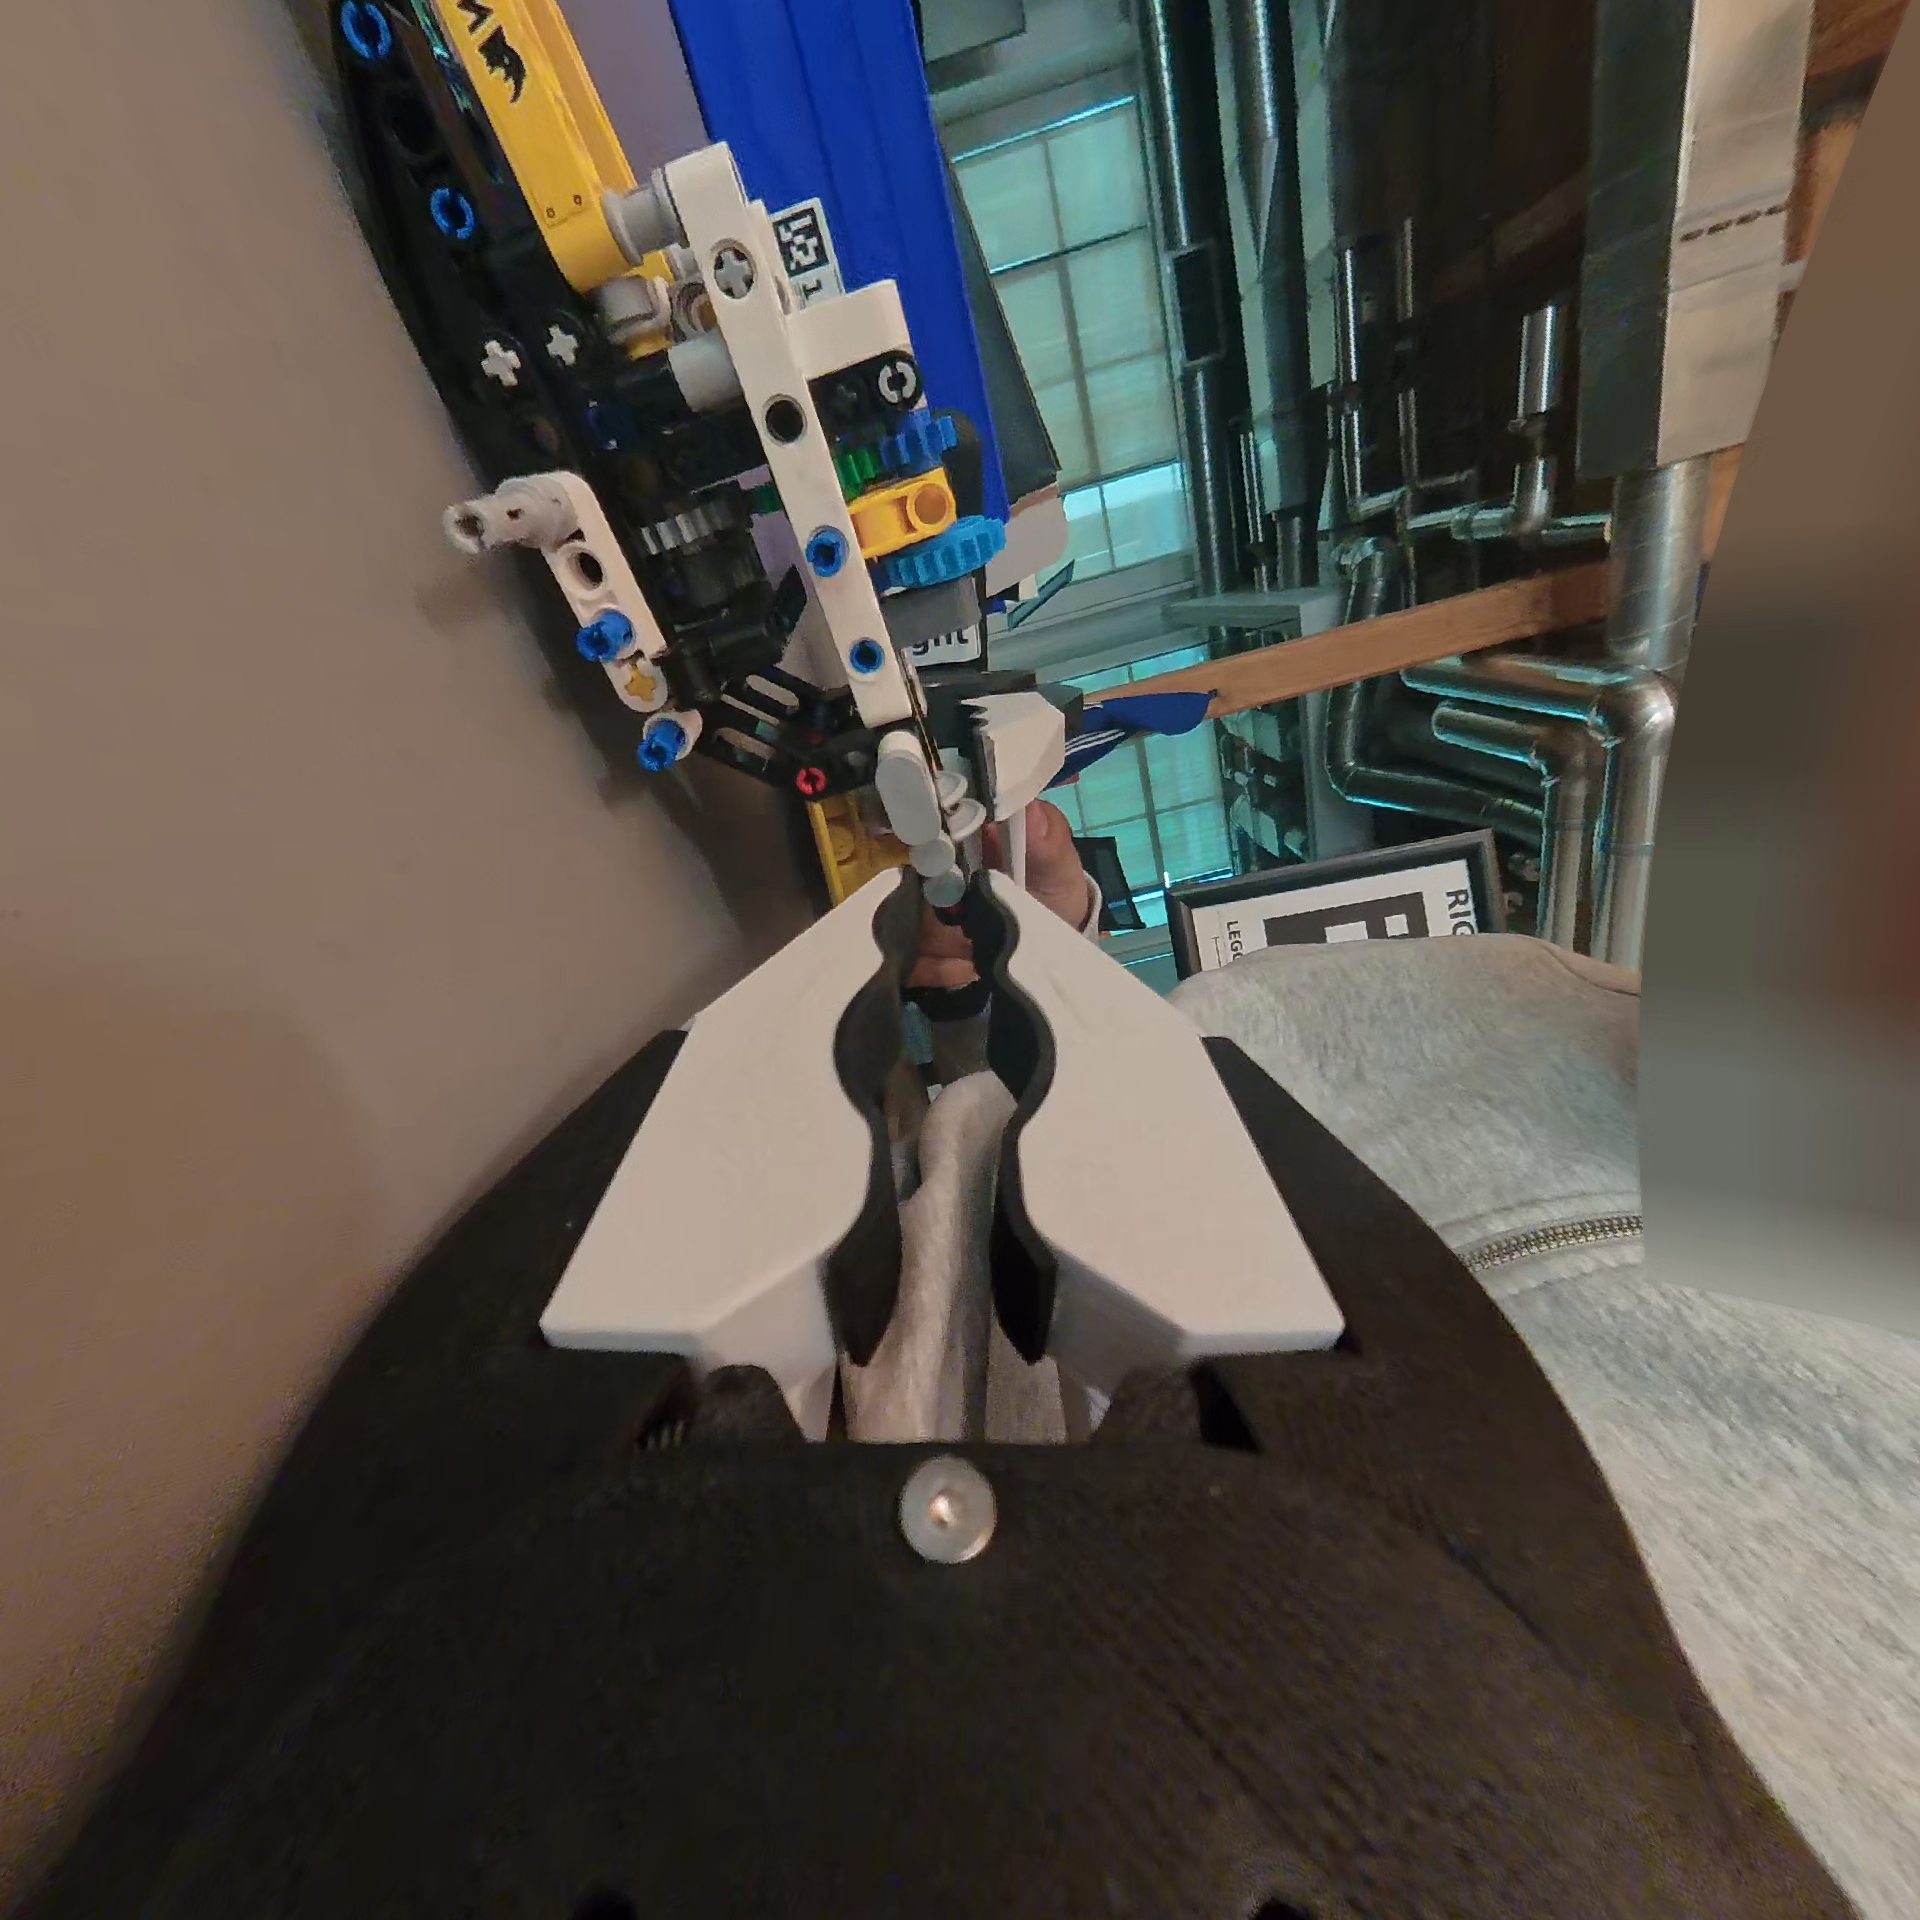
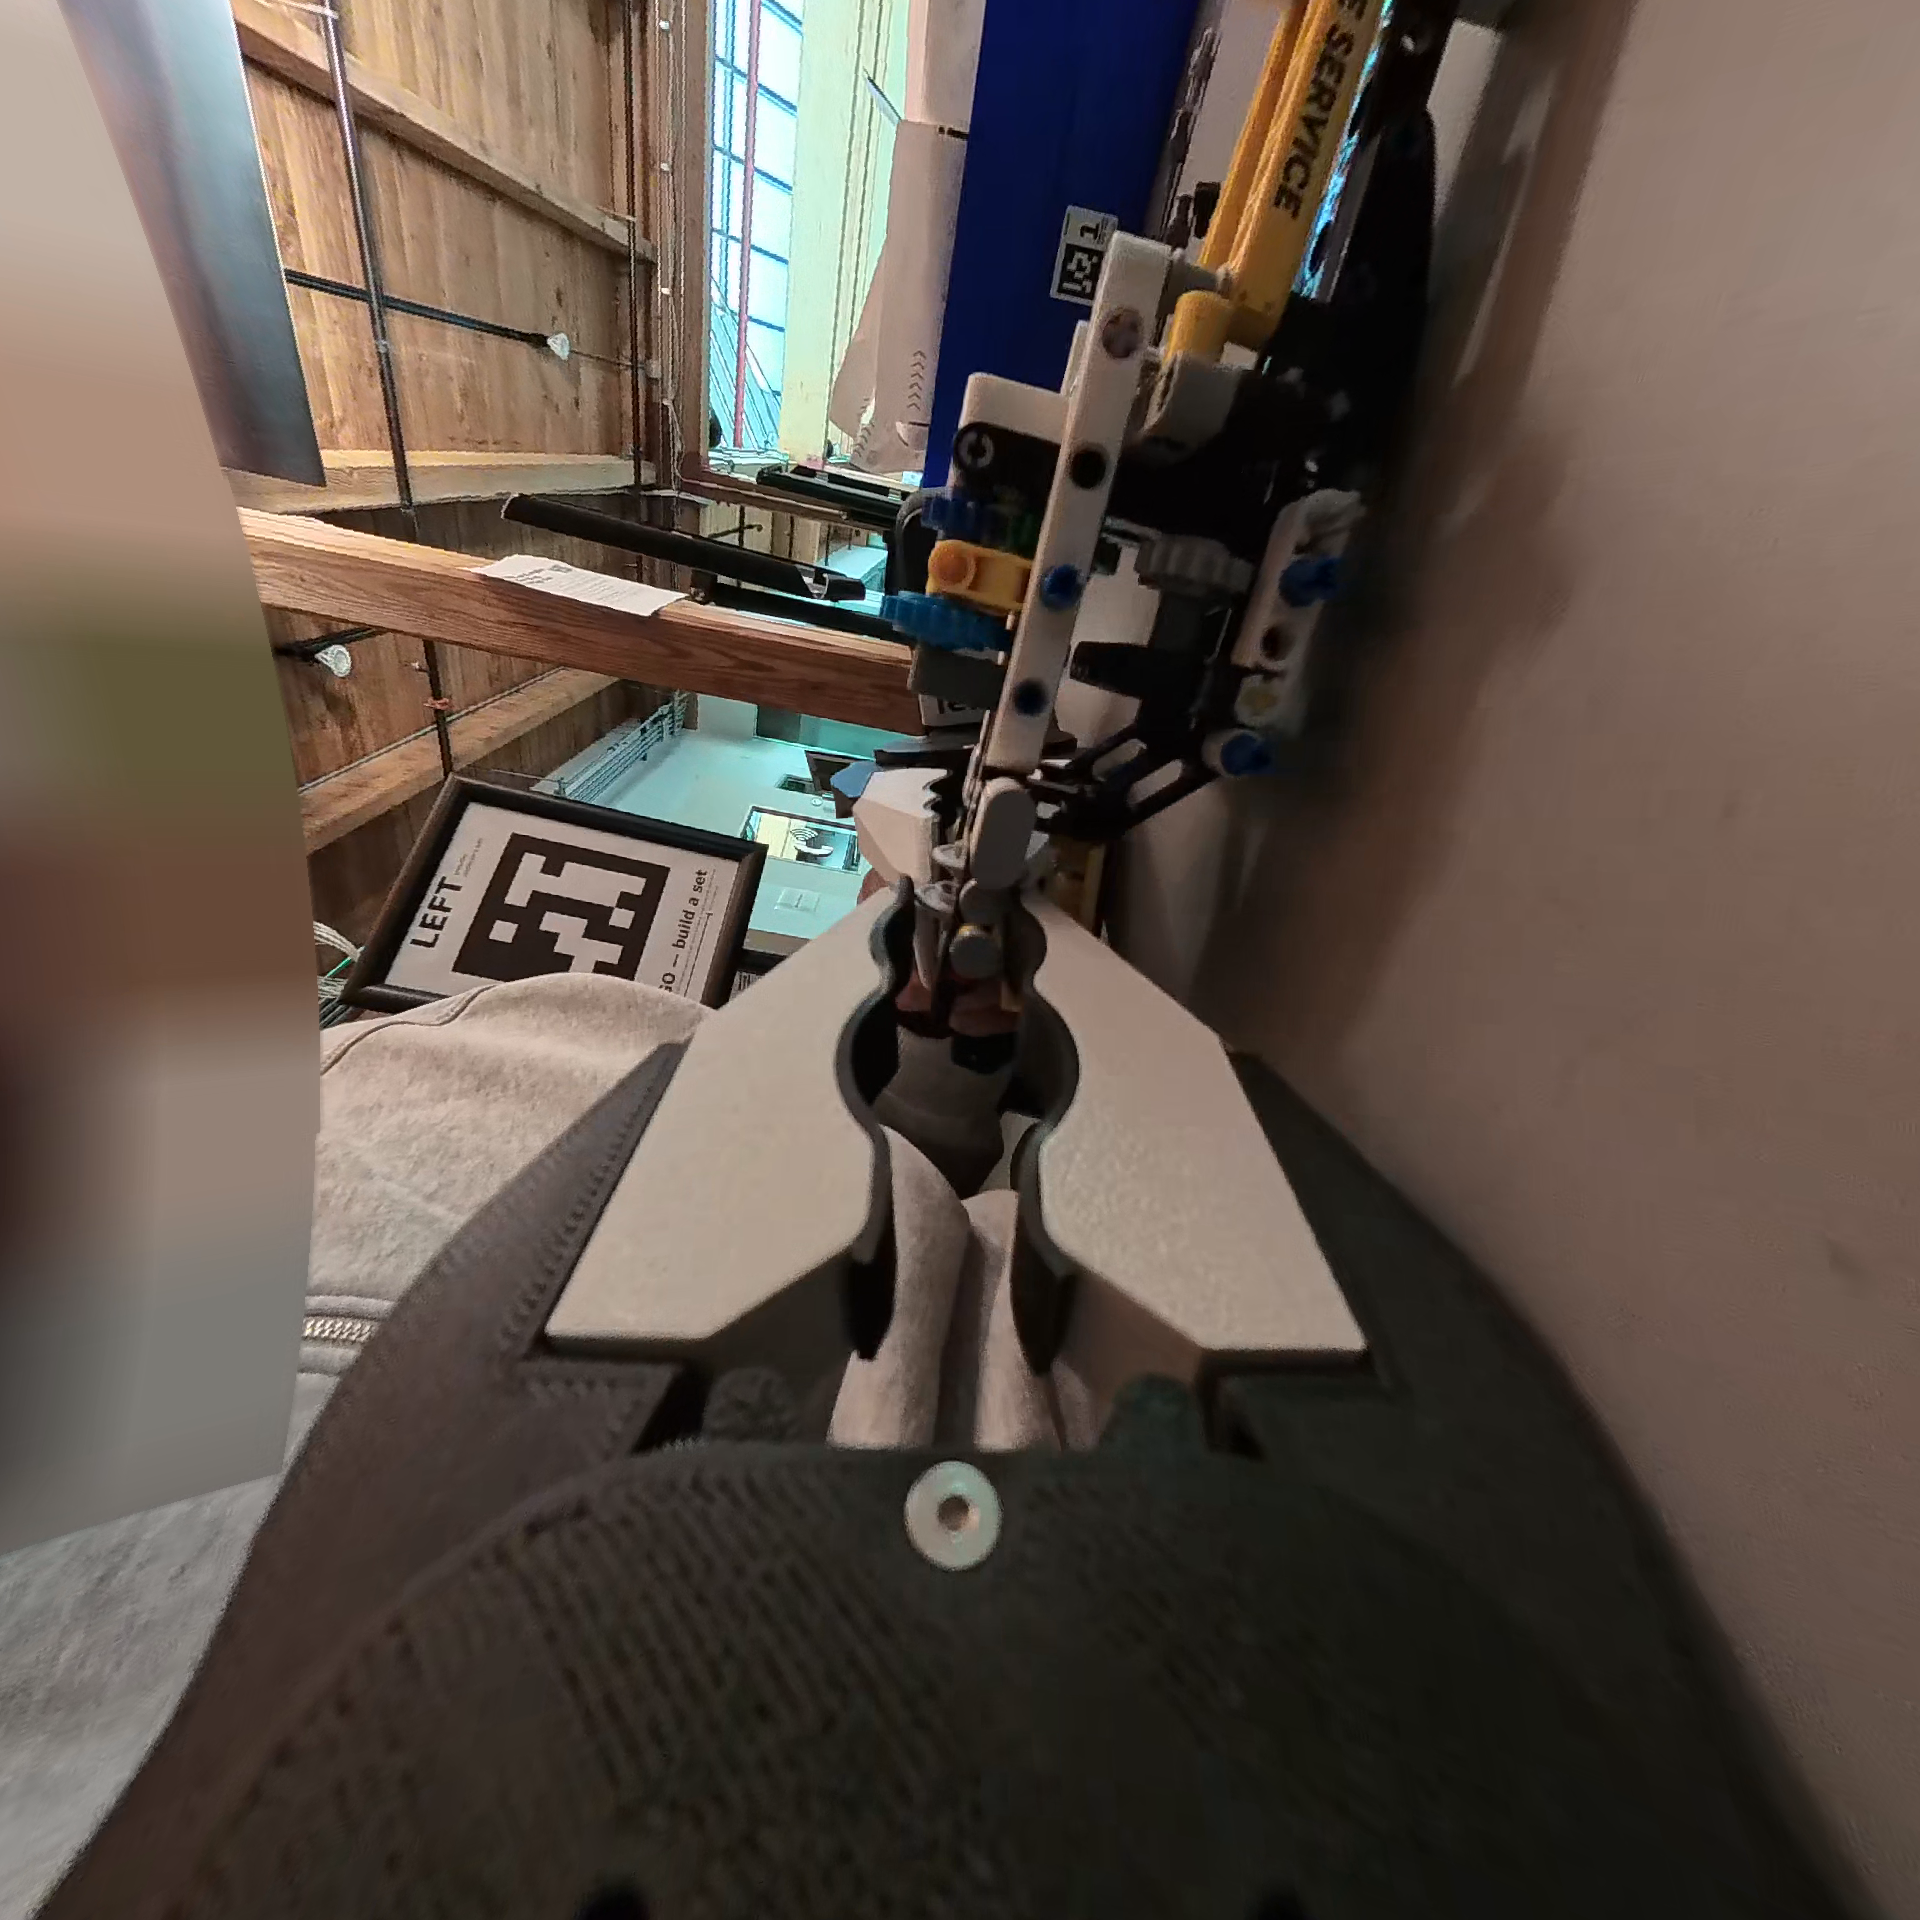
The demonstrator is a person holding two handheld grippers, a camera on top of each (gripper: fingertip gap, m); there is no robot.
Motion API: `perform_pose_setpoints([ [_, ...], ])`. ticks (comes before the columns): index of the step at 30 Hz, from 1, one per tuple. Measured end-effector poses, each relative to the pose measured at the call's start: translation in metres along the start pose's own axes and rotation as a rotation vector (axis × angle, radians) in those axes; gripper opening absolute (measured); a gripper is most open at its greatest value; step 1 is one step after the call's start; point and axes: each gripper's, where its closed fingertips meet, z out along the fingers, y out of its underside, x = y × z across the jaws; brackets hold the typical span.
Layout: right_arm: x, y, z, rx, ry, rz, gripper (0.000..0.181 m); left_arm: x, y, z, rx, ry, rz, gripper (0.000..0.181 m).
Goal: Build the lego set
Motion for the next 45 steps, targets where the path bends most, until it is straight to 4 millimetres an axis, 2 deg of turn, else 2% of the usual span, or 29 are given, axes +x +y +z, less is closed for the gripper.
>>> perform_pose_setpoints([
  [17,-0.003,0.0,0.0,-0.006,-0.025,-0.005,0.013,0.002,-0.001,0.0,0.007,0.023,-0.003,0.007],
  [21,-0.003,0.003,-0.001,-0.035,-0.02,-0.008,0.026,0.001,0.0,0.0,0.002,0.011,0.007,0.007],
  [24,-0.001,0.006,-0.006,-0.061,-0.001,-0.02,0.025,0.002,-0.001,0.0,0.013,0.02,0.0,0.007],
  [30,0.002,-0.002,-0.018,-0.023,0.034,-0.04,0.015,0.001,0.0,0.0,0.001,0.006,0.002,0.007],
  [33,0.004,-0.001,-0.019,-0.021,0.046,-0.047,0.007,0.002,-0.001,0.0,0.008,0.019,-0.009,0.008],
  [45,0.004,-0.002,-0.018,-0.006,0.034,-0.025,0.005,0.002,0.0,-0.002,0.002,0.006,-0.033,0.011],
])
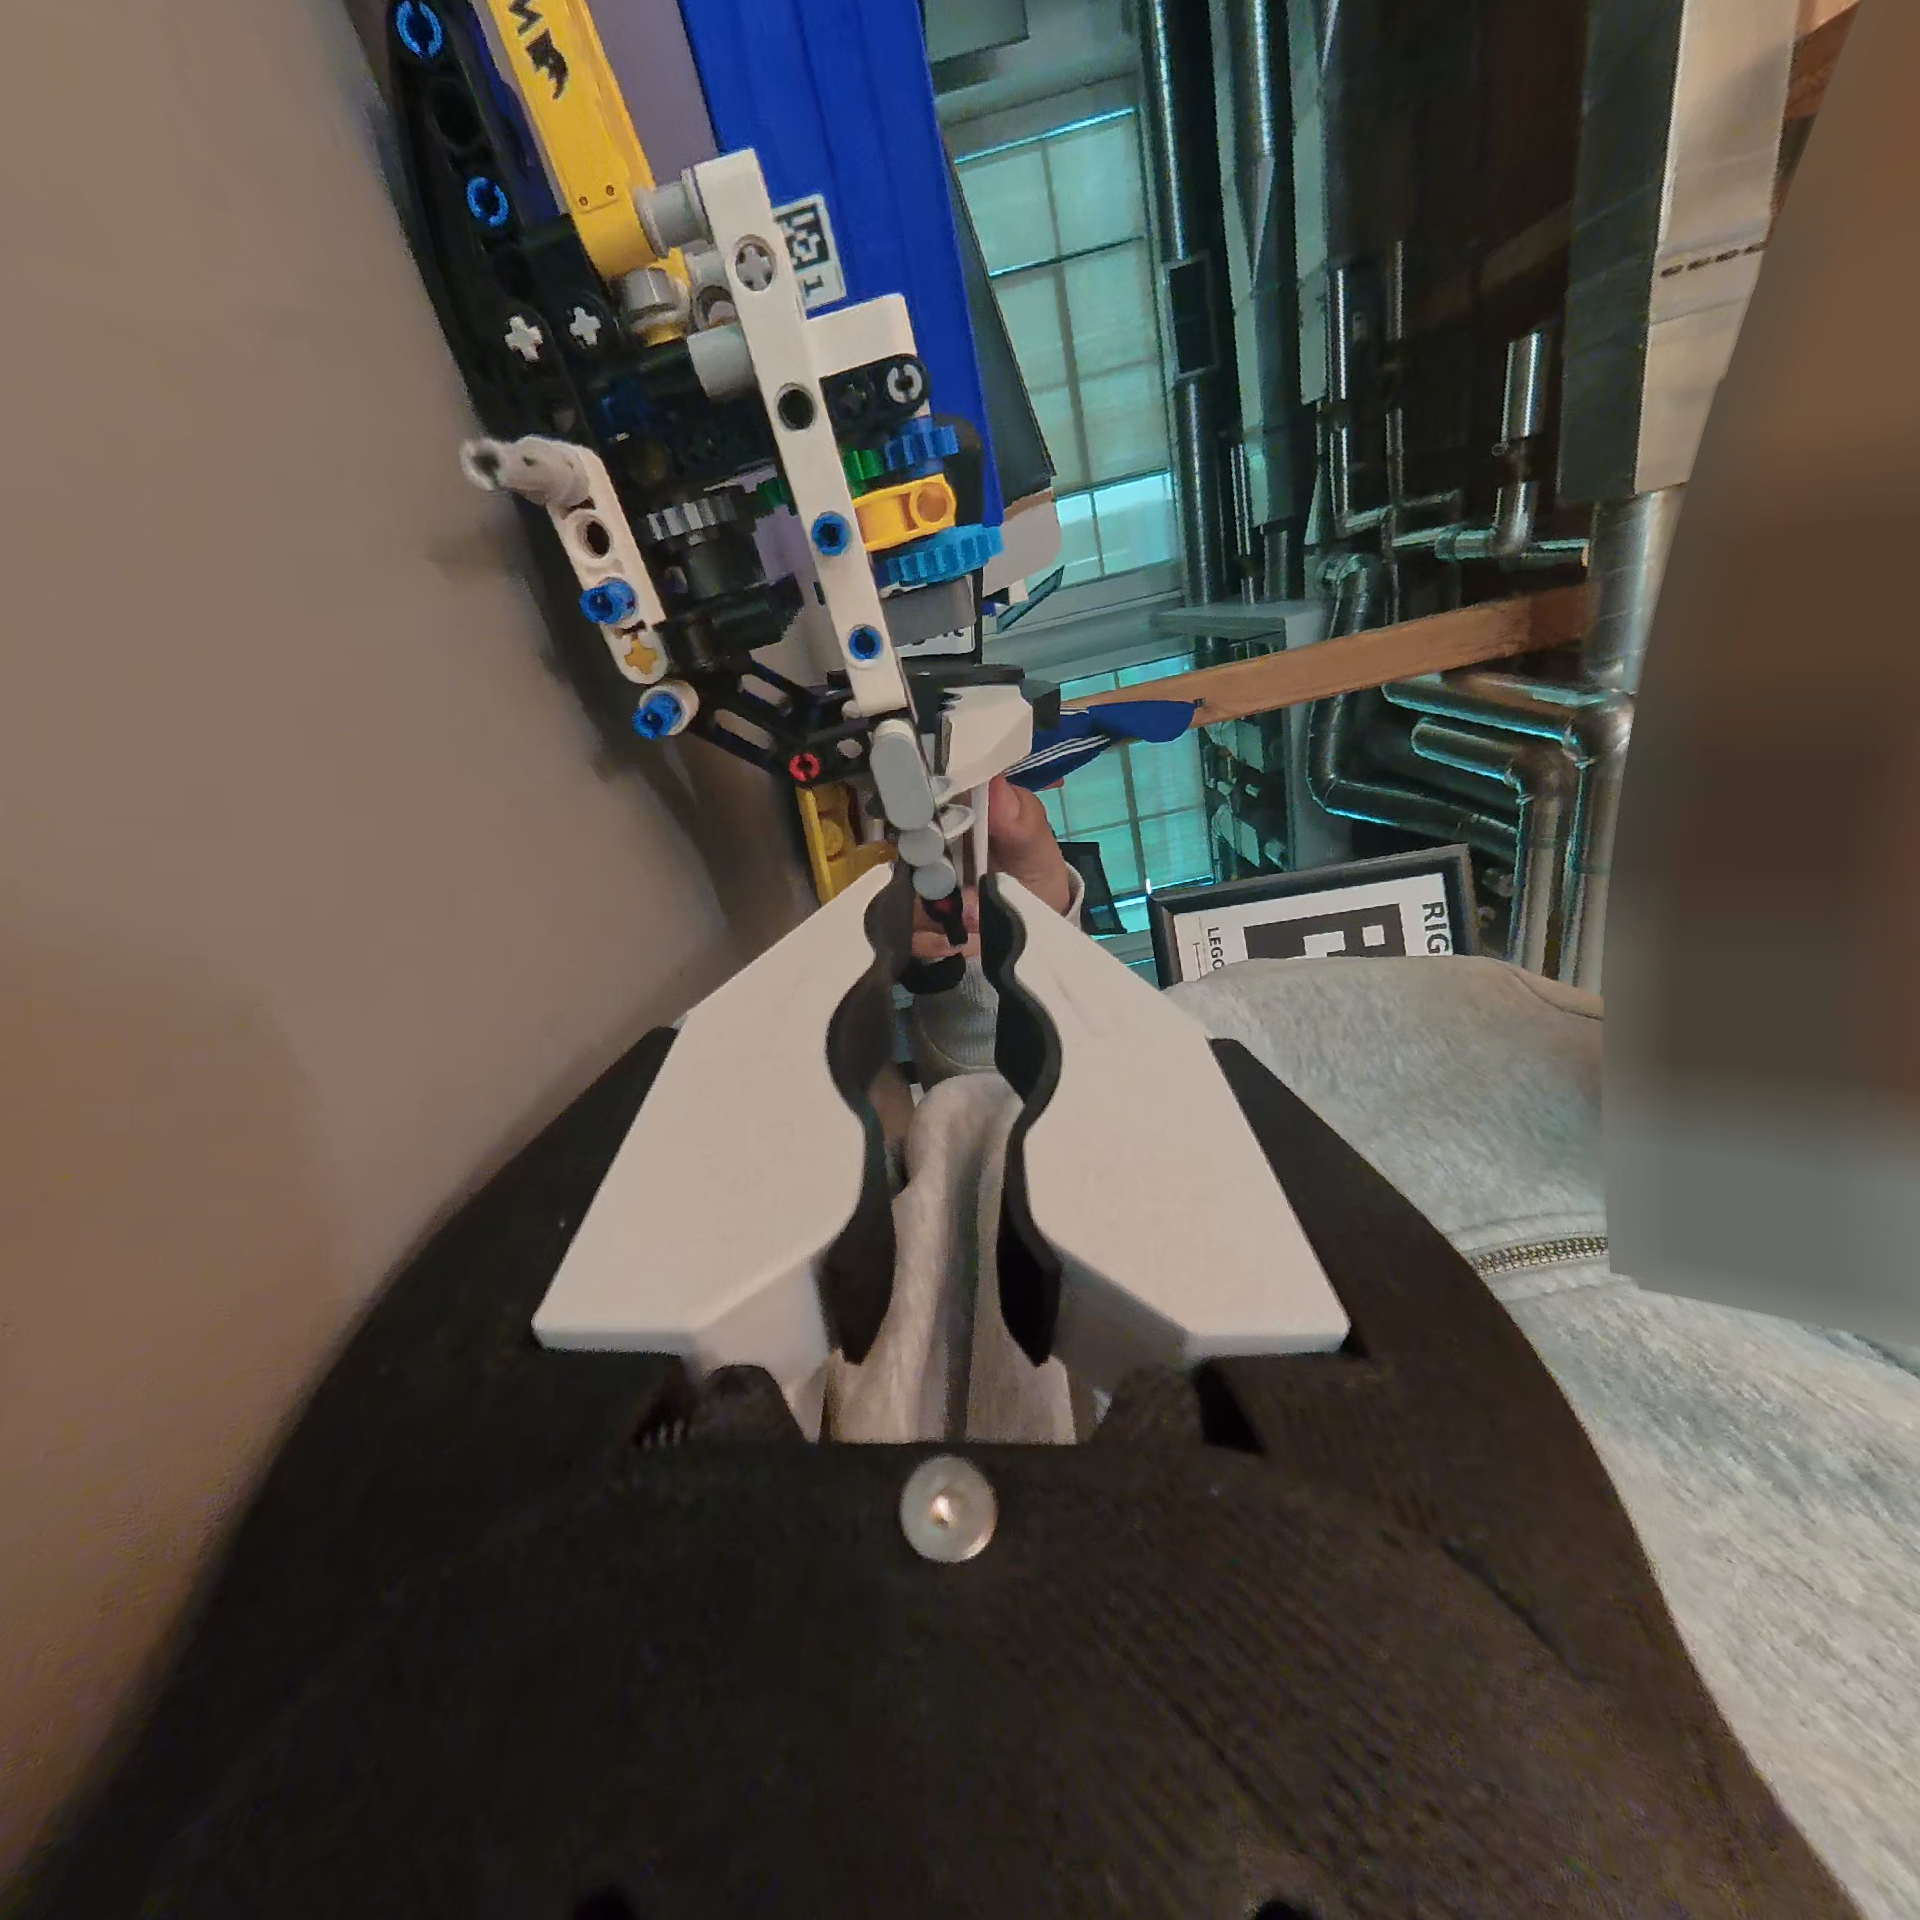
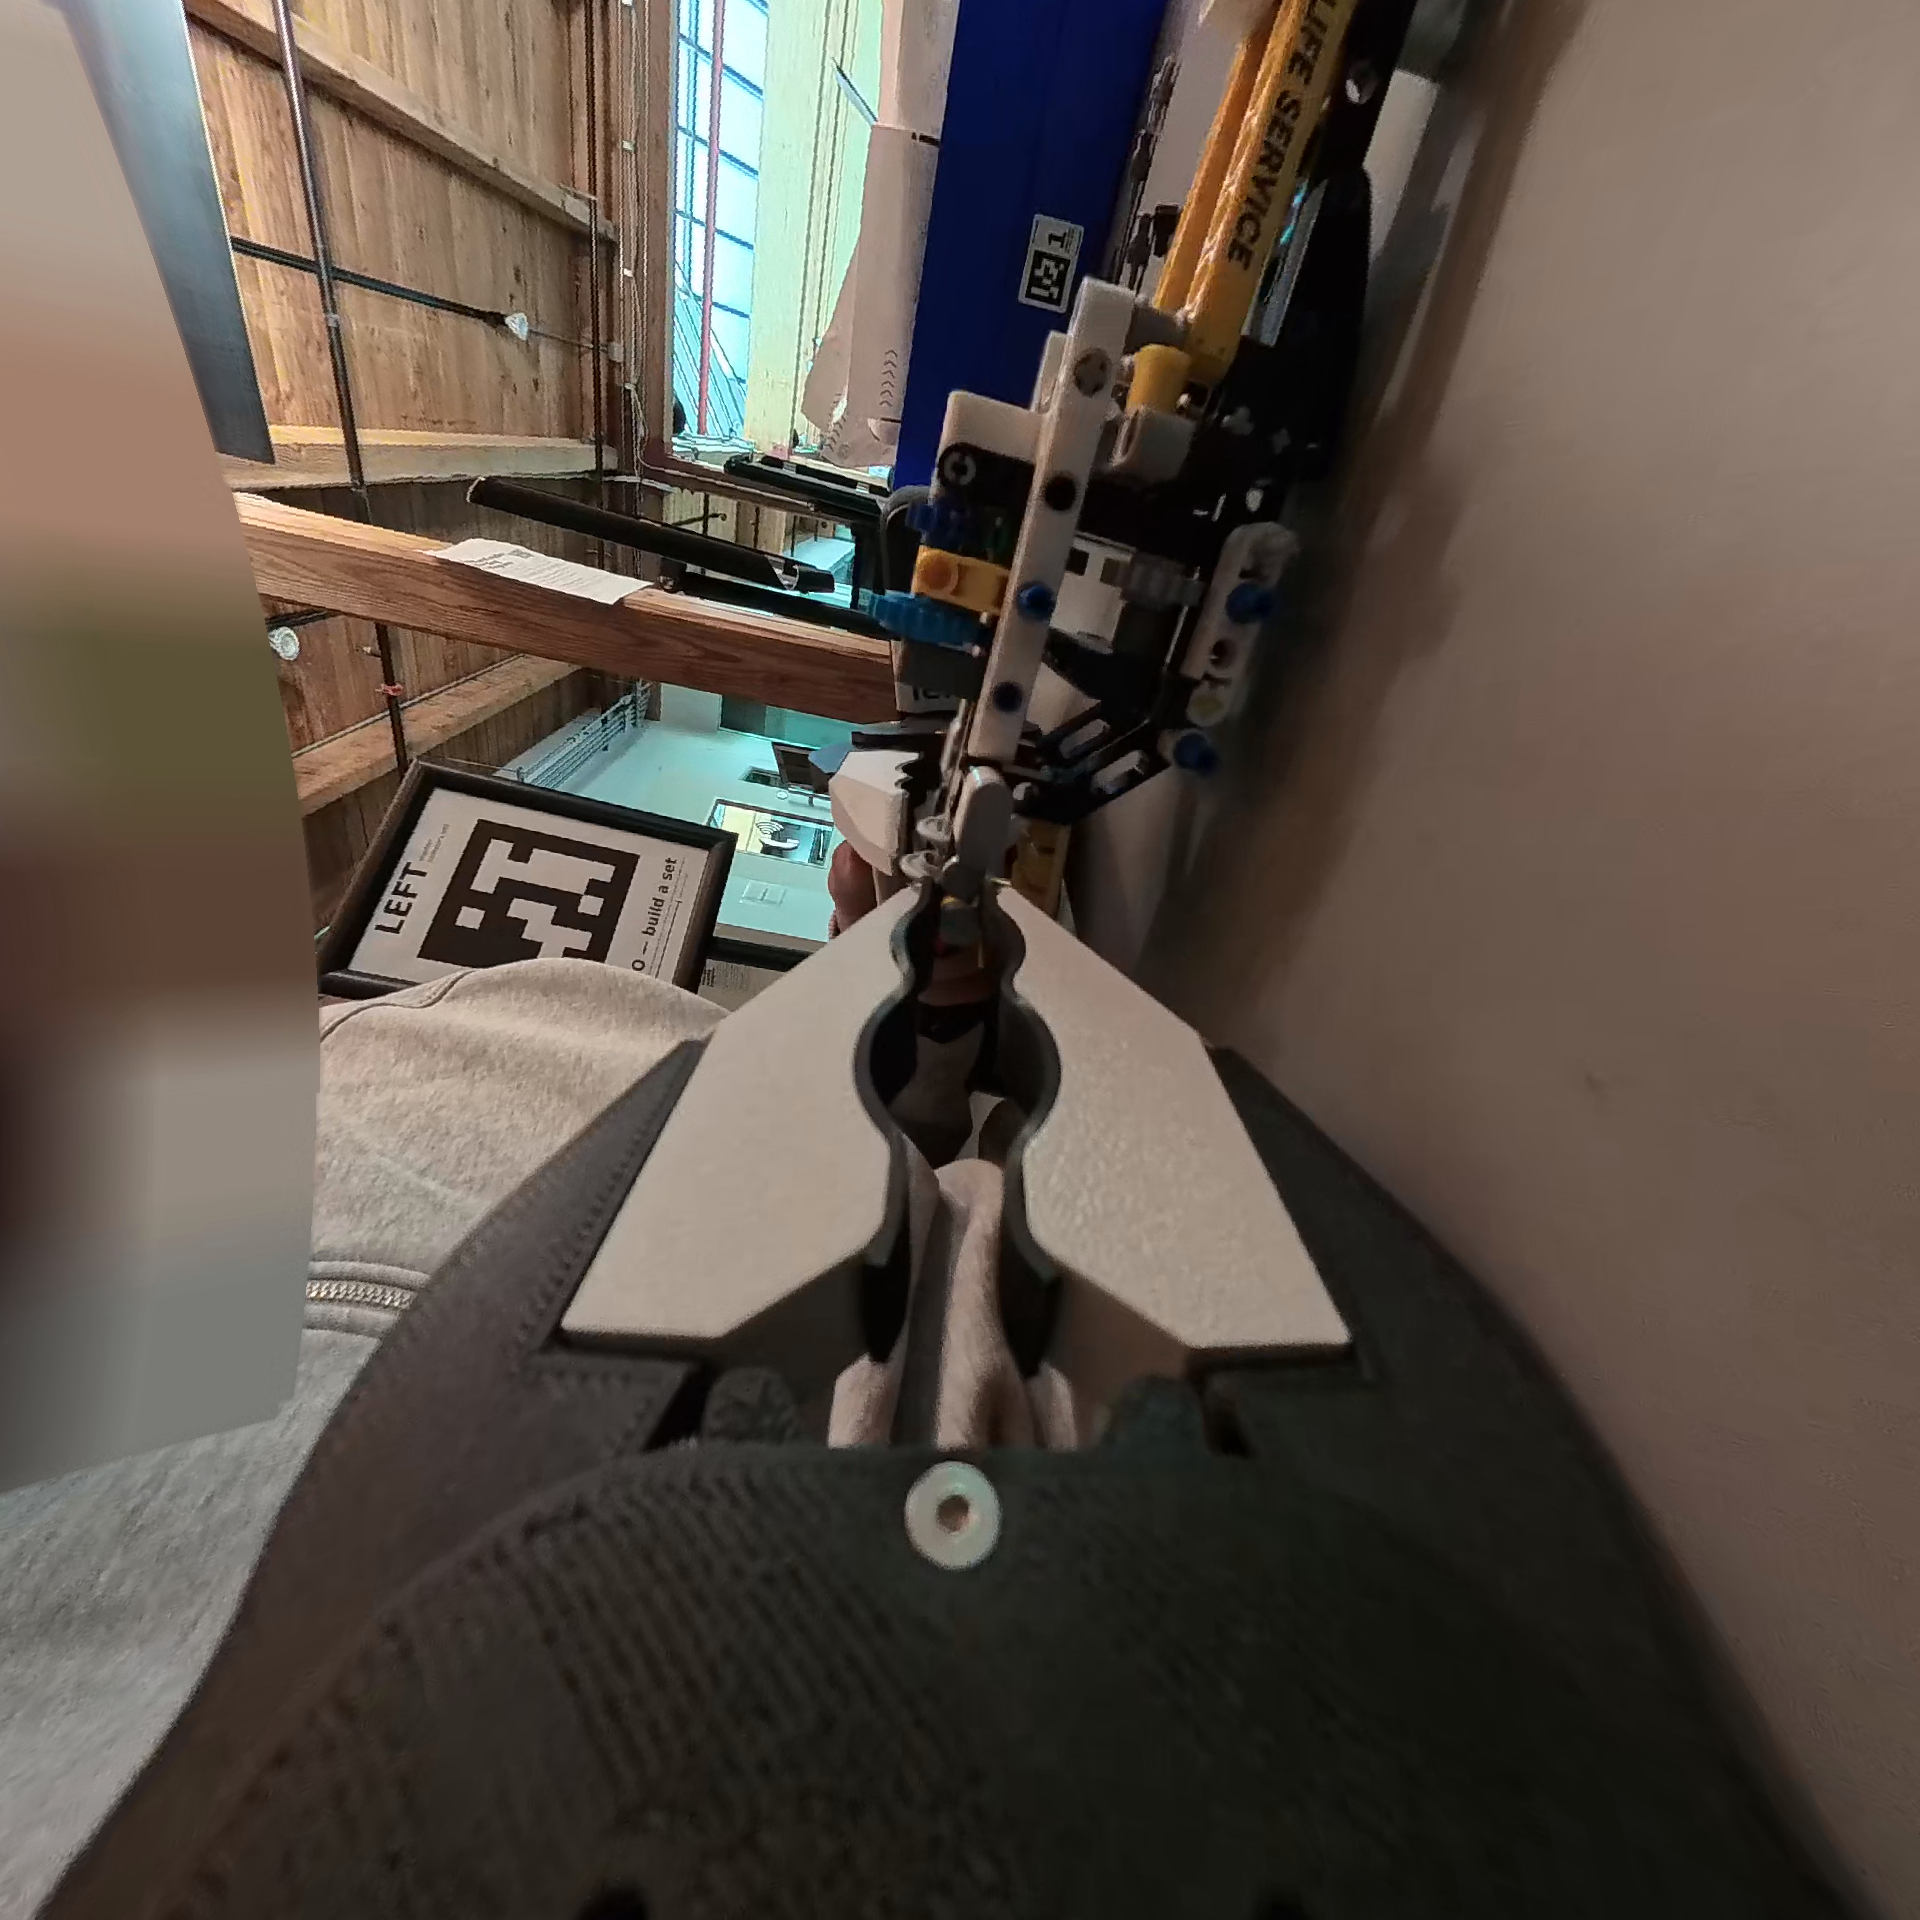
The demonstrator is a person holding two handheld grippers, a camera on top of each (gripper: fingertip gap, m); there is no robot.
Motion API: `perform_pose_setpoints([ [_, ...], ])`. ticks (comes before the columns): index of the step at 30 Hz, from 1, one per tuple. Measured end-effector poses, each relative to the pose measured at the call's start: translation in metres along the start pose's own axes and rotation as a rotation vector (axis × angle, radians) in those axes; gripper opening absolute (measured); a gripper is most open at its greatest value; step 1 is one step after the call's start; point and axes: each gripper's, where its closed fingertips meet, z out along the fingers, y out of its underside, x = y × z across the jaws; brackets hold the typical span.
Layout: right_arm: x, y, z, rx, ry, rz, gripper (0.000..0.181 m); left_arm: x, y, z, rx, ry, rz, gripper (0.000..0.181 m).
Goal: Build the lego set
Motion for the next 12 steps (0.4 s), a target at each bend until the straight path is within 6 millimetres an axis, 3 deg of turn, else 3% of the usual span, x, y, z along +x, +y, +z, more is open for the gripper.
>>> perform_pose_setpoints([
  [12,0.0,0.0,0.0,0.0,0.006,-0.005,0.005,0.0,-0.011,-0.001,0.094,-0.007,-0.003,0.014],
])
